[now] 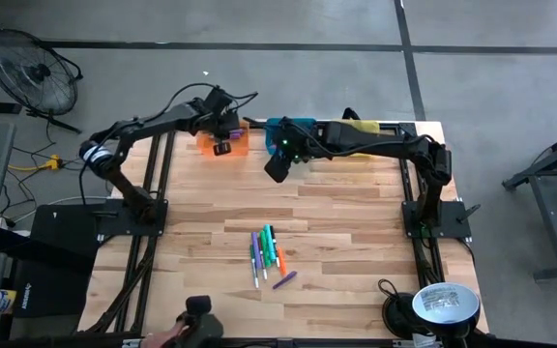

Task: Pick & Place Markers
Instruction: Put the light green highlighter into the orange bin

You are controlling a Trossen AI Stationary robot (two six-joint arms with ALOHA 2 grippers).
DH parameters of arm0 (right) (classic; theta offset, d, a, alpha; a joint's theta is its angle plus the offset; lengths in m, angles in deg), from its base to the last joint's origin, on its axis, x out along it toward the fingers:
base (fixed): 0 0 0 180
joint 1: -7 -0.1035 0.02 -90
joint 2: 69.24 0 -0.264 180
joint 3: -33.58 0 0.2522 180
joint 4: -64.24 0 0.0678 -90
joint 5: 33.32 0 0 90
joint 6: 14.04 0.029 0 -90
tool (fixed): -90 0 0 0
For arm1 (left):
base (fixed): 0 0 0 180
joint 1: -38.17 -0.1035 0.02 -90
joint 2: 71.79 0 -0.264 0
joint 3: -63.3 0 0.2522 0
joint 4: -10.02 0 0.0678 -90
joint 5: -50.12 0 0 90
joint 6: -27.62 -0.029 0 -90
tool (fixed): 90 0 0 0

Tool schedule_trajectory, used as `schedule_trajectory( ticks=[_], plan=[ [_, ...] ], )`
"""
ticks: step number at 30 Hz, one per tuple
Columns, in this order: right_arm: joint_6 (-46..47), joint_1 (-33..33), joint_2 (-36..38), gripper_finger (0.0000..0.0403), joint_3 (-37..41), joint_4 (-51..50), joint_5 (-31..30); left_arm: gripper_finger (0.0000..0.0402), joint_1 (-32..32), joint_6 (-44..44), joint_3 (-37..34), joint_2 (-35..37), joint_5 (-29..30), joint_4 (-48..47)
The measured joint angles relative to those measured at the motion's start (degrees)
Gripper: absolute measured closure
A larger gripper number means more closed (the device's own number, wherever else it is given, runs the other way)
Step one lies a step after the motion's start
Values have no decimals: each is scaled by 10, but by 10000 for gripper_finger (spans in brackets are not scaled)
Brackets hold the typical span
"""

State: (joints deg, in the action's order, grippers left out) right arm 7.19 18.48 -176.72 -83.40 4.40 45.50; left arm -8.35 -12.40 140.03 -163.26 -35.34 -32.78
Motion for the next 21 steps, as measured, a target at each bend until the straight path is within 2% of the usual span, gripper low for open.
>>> schedule_trajectory(
  ticks=[6,12,21],
  plan=[
    [19,-15,0,194,0,0,-16,345,0,-27,26,-51,15,-25],
    [40,-28,0,194,0,0,-24,322,0,-33,50,-95,16,-41],
    [60,-55,0,194,0,0,-24,324,0,-27,55,-105,34,-41]
  ],
)
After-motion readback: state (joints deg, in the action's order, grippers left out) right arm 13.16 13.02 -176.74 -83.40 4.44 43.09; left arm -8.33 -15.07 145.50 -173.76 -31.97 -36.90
